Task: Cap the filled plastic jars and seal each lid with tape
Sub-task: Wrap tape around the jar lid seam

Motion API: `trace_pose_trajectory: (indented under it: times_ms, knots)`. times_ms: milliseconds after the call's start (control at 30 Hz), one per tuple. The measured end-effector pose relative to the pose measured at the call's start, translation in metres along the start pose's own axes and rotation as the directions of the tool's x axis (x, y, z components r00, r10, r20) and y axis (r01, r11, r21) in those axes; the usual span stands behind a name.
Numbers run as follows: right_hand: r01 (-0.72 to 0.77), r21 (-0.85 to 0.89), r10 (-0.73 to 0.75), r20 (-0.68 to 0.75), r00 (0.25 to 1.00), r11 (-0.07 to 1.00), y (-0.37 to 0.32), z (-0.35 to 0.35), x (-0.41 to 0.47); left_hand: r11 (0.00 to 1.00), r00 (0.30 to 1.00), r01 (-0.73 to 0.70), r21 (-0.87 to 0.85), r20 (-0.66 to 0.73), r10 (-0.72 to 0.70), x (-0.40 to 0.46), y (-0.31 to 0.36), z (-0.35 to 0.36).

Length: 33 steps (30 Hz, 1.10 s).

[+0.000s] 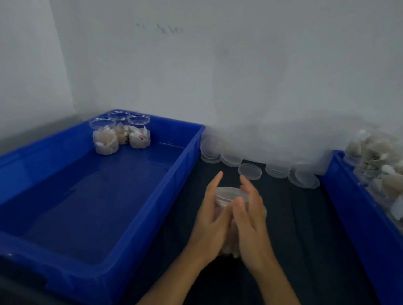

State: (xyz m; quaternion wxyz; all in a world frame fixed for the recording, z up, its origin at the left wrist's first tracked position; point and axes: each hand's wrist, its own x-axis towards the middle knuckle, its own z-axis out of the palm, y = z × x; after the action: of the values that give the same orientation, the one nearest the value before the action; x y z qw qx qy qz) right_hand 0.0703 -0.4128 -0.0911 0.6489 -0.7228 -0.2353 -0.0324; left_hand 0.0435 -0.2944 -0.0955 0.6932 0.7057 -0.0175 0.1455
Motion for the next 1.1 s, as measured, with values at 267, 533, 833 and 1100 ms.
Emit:
trace_pose_trajectory:
  times_ms: [267,533,833,1100]
  knots:
    - [0.021,-0.183,-0.037,-0.083,0.996,0.983,-0.004,-0.007,-0.022,0.99,0.997,0.036,-0.138,0.067,-0.026,-0.02,-0.002,0.007]
    - [-0.021,-0.244,0.0,-0.085,0.996,0.97,-0.014,-0.029,-0.032,0.985,0.998,0.008,-0.173,0.064,0.003,-0.022,0.0,0.015]
    - [-0.015,-0.428,-0.033,-0.103,0.994,0.904,-0.043,-0.062,-0.036,0.993,0.99,-0.058,-0.107,0.125,0.072,-0.015,0.016,0.044]
    - [-0.03,-0.481,-0.074,-0.197,0.978,0.876,-0.084,-0.094,-0.039,0.988,0.977,-0.137,-0.074,0.152,0.147,-0.01,0.047,0.085]
